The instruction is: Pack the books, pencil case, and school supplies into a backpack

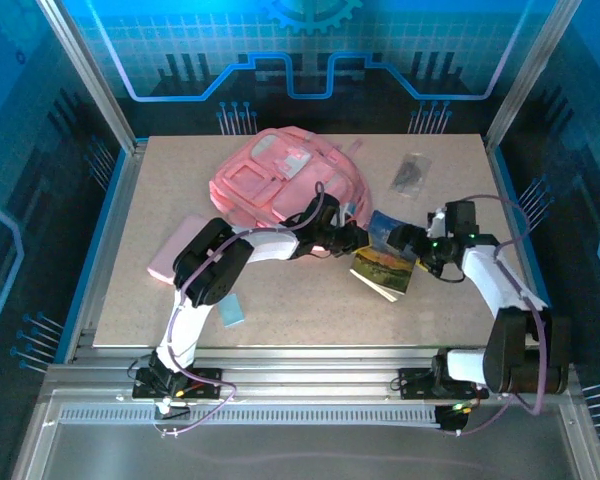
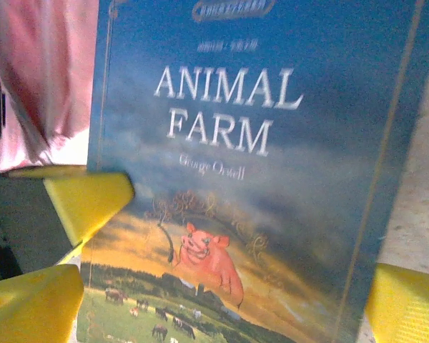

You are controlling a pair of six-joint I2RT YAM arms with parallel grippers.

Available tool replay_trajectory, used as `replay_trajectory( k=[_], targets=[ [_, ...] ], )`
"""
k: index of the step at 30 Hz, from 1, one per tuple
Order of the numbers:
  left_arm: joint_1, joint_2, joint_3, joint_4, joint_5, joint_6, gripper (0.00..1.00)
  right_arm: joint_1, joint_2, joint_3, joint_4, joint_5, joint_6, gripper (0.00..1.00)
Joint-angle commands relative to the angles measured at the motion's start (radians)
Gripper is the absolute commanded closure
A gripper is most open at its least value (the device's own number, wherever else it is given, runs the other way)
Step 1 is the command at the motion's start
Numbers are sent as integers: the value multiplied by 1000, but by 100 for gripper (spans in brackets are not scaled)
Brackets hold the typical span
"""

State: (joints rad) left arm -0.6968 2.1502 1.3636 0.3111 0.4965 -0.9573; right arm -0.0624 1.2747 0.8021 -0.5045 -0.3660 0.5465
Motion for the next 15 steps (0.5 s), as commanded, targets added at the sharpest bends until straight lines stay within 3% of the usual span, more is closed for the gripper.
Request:
replay_trajectory(
  k=[1, 7, 15],
  targets=[
    [-6, -120, 54, 65, 35, -49, 100, -28, -73, 66, -118, 59, 26, 0],
    [24, -178, 57, 180, -46, -99, 100, -42, -148, 150, -115, -11, 99, 0],
    [90, -223, 30, 201, -328, -56, 100, 32, -207, 52, 149, -94, 409, 0]
  ],
)
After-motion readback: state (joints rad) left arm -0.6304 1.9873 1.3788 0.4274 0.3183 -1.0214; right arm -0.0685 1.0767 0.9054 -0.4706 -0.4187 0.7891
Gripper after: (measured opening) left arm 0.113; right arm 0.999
